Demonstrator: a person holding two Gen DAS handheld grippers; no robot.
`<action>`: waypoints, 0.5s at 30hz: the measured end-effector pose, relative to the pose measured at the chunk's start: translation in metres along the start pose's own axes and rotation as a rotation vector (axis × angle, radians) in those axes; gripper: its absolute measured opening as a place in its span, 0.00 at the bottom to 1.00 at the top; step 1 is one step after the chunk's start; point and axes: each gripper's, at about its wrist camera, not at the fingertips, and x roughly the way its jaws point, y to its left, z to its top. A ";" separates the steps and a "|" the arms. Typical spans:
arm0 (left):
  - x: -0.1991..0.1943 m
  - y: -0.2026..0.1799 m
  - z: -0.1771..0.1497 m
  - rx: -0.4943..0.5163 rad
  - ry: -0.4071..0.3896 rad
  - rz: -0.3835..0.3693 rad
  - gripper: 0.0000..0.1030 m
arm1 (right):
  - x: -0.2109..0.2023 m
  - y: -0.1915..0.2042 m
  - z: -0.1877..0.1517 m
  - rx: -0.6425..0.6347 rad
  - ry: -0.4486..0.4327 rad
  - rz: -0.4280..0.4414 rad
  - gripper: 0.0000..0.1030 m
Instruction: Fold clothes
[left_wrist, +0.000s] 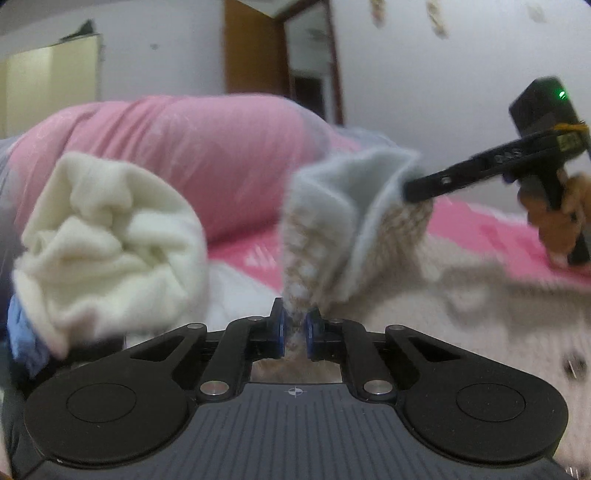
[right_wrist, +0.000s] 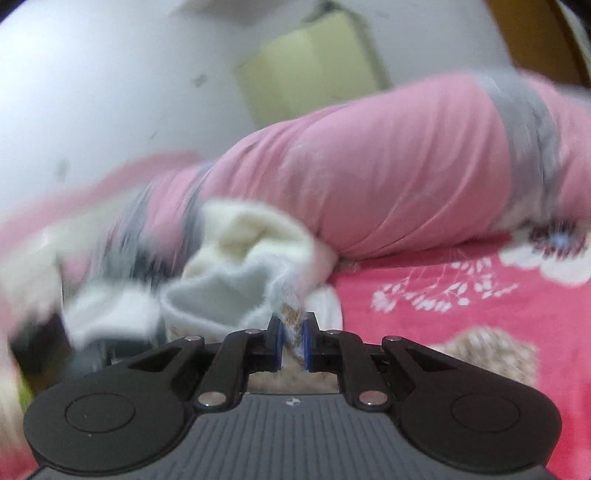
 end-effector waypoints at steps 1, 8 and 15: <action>-0.008 -0.003 -0.008 0.009 0.026 -0.013 0.13 | -0.005 0.007 -0.014 -0.044 0.039 -0.018 0.11; -0.060 0.019 -0.011 -0.243 -0.055 -0.044 0.21 | -0.012 0.021 -0.072 -0.146 0.168 -0.184 0.11; 0.010 -0.003 0.017 -0.242 -0.018 -0.056 0.24 | -0.047 -0.001 -0.065 0.055 -0.007 -0.233 0.12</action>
